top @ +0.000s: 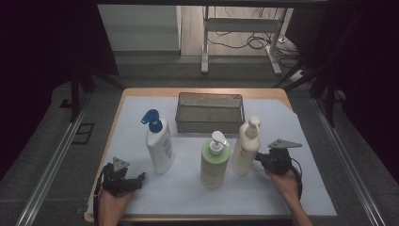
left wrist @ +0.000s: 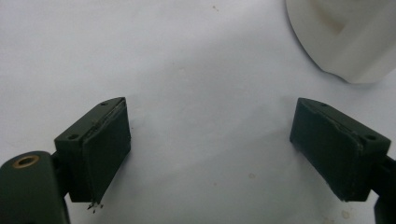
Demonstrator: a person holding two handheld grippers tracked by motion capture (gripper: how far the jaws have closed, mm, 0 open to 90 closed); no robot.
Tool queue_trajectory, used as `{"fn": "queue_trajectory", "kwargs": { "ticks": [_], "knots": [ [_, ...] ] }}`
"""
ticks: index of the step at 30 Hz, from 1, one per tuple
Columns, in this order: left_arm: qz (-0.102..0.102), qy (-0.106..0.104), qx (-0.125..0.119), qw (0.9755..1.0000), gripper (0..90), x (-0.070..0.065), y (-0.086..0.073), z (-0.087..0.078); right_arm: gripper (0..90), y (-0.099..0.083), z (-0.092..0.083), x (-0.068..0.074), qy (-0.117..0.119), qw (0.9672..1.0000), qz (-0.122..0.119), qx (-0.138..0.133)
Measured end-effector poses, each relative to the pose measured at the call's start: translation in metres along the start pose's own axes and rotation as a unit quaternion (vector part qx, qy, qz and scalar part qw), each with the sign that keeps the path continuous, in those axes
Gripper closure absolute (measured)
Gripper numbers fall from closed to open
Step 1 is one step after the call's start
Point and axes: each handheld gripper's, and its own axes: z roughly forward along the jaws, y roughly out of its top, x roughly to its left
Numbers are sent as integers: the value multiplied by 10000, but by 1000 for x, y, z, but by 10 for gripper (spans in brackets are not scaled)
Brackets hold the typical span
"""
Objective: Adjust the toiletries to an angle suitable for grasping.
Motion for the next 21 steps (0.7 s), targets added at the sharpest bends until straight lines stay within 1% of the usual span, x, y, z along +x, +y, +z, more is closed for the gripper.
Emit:
{"fn": "queue_trajectory", "kwargs": {
  "ticks": [4, 6, 10, 12, 17, 19, 21],
  "knots": [
    [-1, 0, 0, 10000, 123, 0, 0, 0, 900, -8, -15, 6, 30, 10000, -71, -43],
    [1, 1, -1, 10000, 123, 0, 0, 0, 900, -13, -21, 10, 99, 9999, -92, -49],
    [-1, -1, -1, 10000, 122, 0, 0, 0, 900, -21, -30, 20, 180, 9998, -102, -48],
    [-1, 2, -5, 10000, 123, 0, 0, 0, 900, -24, -33, 27, 242, 9996, -165, -59],
    [-1, 0, 0, 10000, 122, 0, 0, 0, 900, -26, -36, 47, 439, 9986, -293, -101],
    [-2, 0, 1, 10000, 122, 0, 0, 0, 898, -25, -34, 56, 521, 9980, -327, -117],
    [-4, -1, -1, 10000, 122, 0, 0, 0, 896, -23, -30, 63, 545, 9977, -383, -122]
  ]
}}
